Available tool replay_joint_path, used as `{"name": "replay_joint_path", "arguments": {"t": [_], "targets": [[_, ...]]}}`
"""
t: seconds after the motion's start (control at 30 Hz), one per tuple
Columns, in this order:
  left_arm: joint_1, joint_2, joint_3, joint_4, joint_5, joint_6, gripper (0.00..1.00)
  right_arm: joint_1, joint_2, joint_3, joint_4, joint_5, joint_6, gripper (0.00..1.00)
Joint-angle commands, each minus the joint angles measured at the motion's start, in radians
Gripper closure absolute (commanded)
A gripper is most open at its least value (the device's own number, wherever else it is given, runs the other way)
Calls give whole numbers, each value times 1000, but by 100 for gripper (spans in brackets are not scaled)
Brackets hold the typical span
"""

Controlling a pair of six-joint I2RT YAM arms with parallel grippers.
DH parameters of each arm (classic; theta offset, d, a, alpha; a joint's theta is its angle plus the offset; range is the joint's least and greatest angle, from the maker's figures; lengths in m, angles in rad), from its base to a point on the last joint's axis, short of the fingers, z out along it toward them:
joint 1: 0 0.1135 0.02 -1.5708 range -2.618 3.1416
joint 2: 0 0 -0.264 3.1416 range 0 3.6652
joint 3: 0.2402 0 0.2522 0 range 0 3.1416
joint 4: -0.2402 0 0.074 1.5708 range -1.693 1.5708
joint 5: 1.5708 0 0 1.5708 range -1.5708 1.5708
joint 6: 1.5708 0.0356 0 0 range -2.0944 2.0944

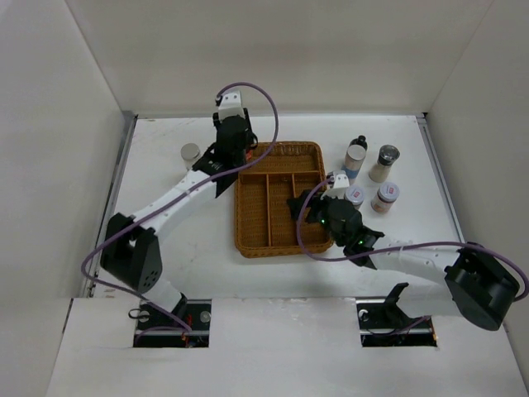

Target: Organize the condiment bottles

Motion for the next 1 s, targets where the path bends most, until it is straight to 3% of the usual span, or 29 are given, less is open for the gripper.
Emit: {"name": "replay_joint_path", "arguments": {"t": [0.0,0.23,0.57,0.97], "targets": [[33,52,139,168,64,9,88,-7,-15,2,41,2,9,18],[47,209,231,174,108,6,88,-7,-9,0,41,-2,15,18],[34,346,195,206,102,-3,85,-10,-7,0,41,-6,12,17],[25,315,98,260,62,0,32,-10,-12,-1,41,-6,10,16]]}}
